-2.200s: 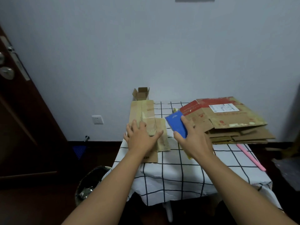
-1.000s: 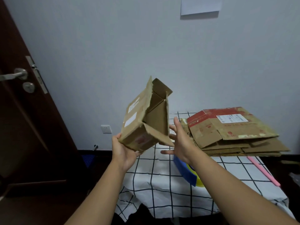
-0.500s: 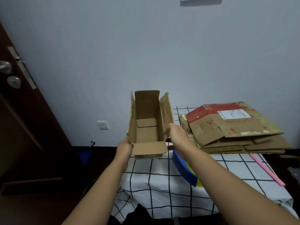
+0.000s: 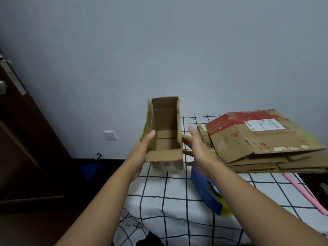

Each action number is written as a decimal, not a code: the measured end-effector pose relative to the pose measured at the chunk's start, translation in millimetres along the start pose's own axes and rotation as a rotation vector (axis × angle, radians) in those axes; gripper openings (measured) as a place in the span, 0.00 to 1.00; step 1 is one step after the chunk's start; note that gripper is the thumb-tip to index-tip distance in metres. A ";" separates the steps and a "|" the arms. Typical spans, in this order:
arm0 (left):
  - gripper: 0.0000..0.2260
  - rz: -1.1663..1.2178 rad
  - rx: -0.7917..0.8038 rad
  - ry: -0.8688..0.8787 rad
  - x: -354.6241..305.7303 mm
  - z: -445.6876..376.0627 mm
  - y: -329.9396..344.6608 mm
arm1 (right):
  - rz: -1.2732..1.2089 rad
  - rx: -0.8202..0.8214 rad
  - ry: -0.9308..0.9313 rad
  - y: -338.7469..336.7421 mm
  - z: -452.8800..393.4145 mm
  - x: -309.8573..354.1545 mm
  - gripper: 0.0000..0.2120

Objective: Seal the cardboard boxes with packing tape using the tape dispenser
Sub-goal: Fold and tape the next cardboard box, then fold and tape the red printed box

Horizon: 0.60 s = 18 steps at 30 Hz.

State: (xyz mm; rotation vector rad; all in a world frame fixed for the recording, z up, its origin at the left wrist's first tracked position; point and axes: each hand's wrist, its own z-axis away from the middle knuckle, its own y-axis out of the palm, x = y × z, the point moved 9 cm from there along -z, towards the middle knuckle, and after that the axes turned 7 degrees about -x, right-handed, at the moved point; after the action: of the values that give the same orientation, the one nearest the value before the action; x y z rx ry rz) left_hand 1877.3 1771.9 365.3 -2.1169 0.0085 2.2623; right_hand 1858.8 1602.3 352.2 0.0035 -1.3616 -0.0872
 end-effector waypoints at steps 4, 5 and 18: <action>0.41 0.087 0.022 0.053 -12.4 -36.0 18.5 | -0.087 0.048 -0.047 -17.8 -30.5 11.0 0.25; 0.36 0.109 0.040 0.067 -14.2 -47.2 24.0 | -0.073 0.039 -0.064 -23.5 -39.8 13.1 0.24; 0.28 0.168 0.059 0.029 13.9 -165.5 61.2 | 0.351 -0.197 -0.192 -63.3 -157.0 -0.4 0.25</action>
State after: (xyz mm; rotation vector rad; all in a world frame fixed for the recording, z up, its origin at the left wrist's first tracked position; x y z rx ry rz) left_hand 2039.2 1705.6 338.8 -2.1960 0.2604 2.2871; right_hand 2008.3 1531.7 315.7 -0.4171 -1.5204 0.0764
